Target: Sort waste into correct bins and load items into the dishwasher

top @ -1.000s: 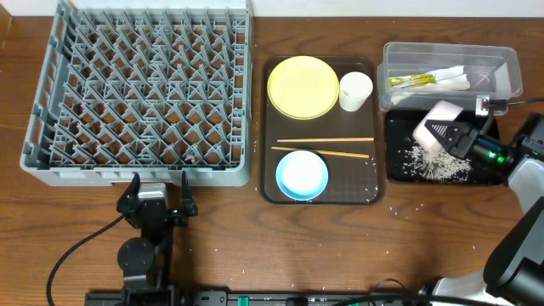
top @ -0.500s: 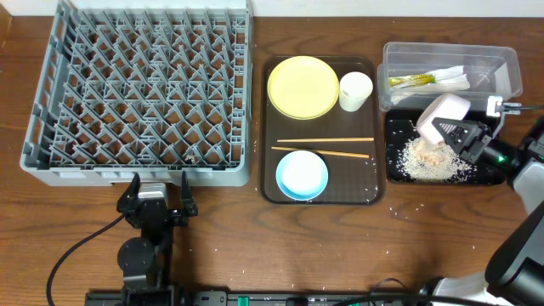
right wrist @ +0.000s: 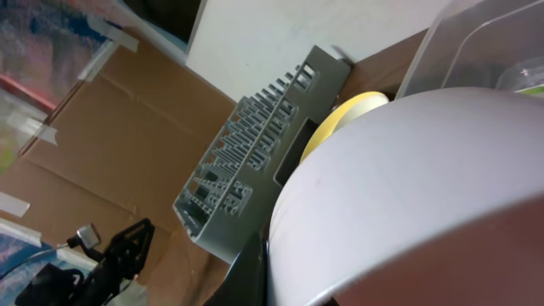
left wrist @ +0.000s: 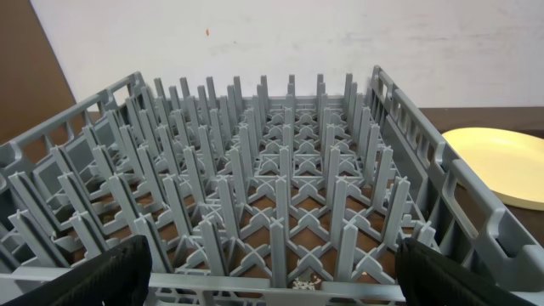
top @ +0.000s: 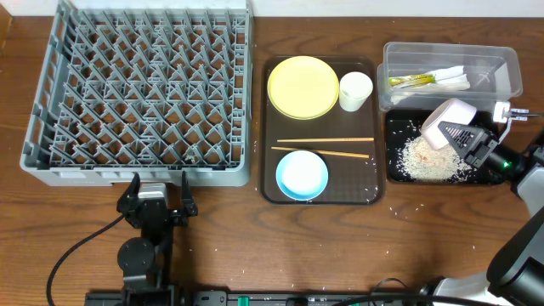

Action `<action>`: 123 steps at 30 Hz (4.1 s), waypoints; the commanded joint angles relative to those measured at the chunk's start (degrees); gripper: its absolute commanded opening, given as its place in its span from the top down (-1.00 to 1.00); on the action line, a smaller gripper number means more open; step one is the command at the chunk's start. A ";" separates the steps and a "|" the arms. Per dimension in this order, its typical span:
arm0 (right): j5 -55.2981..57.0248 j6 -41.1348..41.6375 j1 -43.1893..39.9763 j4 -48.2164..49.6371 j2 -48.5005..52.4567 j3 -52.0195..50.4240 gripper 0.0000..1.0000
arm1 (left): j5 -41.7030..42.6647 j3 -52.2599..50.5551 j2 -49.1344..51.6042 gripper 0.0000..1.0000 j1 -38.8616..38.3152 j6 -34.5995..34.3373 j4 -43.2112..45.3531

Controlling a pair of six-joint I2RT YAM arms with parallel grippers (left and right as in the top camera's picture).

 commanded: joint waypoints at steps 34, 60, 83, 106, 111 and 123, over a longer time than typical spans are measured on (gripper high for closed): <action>70.10 26.12 46.38 -30.25 -27.71 12.94 0.97 | 1.01 -0.90 -0.37 -0.86 -0.24 0.35 -2.03; 76.61 25.49 62.10 -40.92 3.28 17.00 0.97 | 1.01 -0.90 -0.37 -0.86 -0.24 0.33 -2.03; 76.00 23.19 61.24 -44.41 4.50 24.96 0.59 | 1.01 -0.90 -0.37 -0.86 -0.24 0.33 -2.03; 79.06 19.87 62.10 -44.44 5.09 33.14 0.41 | 1.01 -0.90 -0.37 -0.86 -0.24 0.33 -2.03; 79.01 19.87 61.24 -43.60 5.07 33.16 0.40 | 1.01 -0.90 -0.37 -0.86 -0.24 0.33 -2.03; 79.21 19.98 60.11 -42.77 5.07 33.16 0.37 | 1.01 -0.90 -0.37 -0.86 -0.24 0.33 -2.03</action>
